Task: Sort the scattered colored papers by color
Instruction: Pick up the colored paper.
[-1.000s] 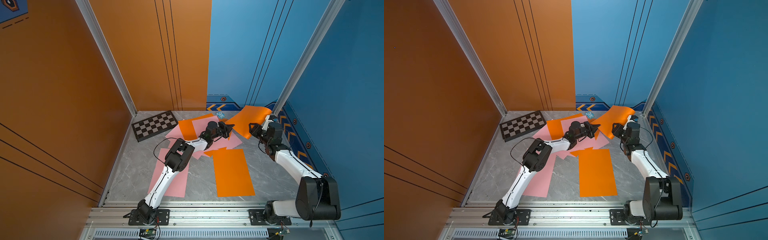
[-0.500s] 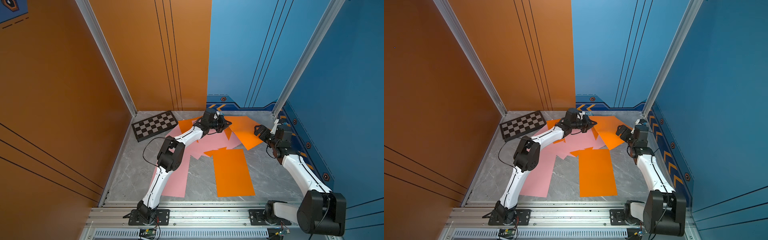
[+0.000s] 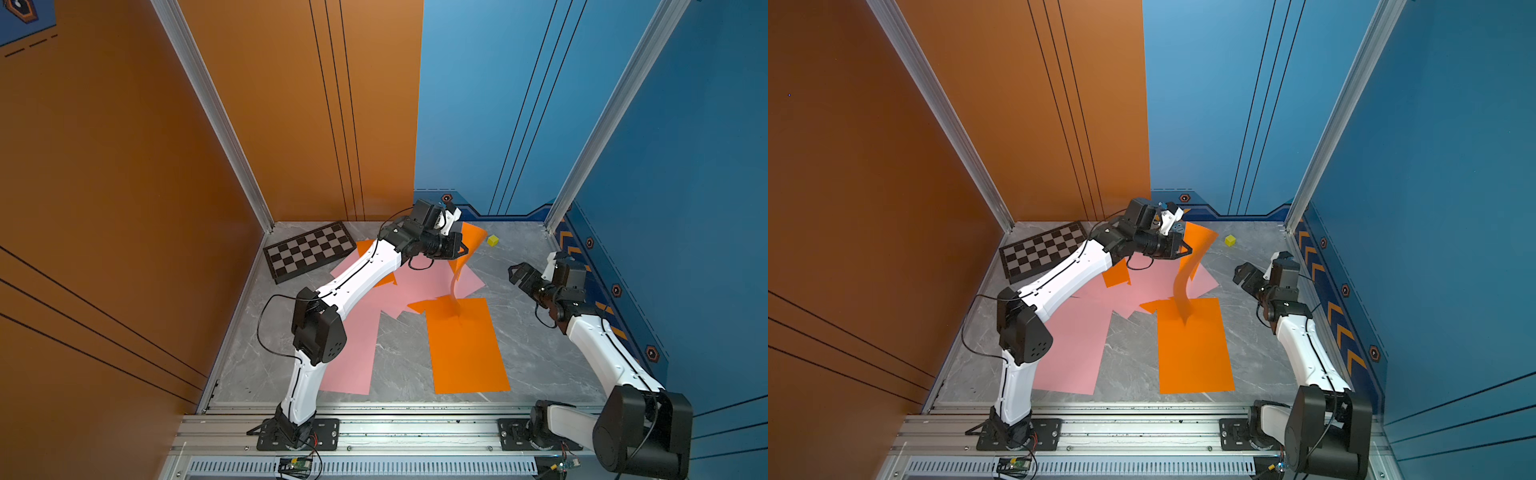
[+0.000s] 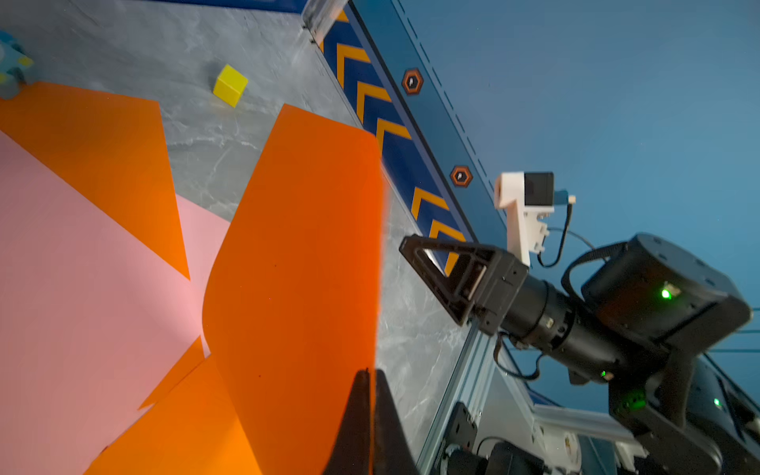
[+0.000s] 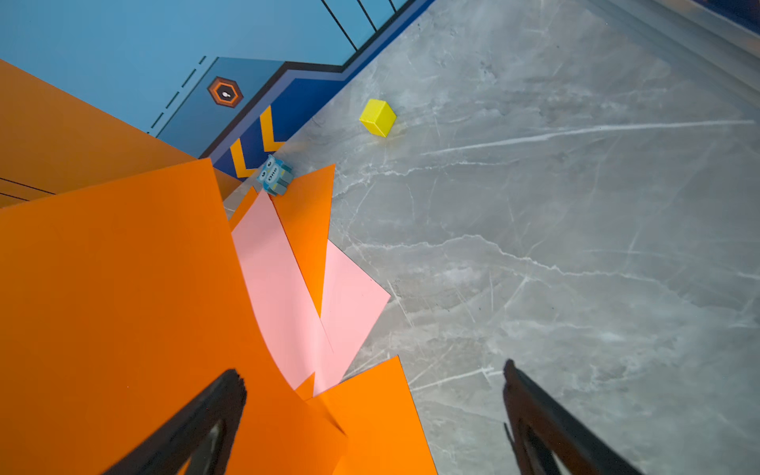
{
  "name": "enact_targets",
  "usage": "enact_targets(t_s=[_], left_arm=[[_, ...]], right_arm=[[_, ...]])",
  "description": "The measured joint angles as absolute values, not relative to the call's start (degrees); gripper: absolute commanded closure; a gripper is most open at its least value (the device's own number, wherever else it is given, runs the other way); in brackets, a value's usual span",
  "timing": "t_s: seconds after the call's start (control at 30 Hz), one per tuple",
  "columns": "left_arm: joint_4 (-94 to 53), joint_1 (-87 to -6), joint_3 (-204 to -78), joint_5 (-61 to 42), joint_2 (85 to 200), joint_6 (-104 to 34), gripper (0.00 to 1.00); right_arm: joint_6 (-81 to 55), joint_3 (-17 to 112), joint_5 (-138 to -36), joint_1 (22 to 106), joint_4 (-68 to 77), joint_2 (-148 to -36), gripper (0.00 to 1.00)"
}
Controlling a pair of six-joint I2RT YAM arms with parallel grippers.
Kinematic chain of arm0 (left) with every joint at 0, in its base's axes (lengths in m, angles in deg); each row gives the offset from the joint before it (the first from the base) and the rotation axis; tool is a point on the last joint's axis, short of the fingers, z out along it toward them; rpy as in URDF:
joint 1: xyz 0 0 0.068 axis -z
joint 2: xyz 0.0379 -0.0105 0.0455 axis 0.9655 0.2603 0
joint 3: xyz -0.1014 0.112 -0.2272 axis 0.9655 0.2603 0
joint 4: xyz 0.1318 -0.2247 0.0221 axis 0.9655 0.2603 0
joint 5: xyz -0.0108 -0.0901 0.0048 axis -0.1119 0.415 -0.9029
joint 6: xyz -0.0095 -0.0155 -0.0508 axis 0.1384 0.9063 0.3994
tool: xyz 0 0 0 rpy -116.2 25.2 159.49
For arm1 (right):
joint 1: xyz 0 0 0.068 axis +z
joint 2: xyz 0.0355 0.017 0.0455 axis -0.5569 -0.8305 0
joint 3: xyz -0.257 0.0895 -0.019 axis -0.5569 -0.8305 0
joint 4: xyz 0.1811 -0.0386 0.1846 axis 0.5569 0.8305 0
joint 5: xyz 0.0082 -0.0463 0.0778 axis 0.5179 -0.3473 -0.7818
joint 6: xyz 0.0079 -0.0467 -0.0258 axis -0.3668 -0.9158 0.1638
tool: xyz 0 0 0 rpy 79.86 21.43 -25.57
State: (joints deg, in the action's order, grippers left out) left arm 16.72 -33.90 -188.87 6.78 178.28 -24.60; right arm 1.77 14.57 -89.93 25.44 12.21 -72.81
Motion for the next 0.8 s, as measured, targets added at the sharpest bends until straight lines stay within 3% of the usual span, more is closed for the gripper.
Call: enact_targets(t_s=[0.47,0.63,0.8], left_arm=[[24.26,-21.15,-183.17,5.28,164.62,-30.00,1.00],[22.82,-20.85,-179.67,1.10,158.20,-26.90,1.00],[12.77,-24.56,-164.61,-0.01,153.19,-18.96,1.00]], right_arm=[[4.57,12.34,-92.86,21.05,12.89,-70.84,0.00],[5.79,11.22,-92.79,17.55,14.93,-69.77,0.00],[6.86,11.14,-93.01,13.68,16.63,-68.88,0.00]])
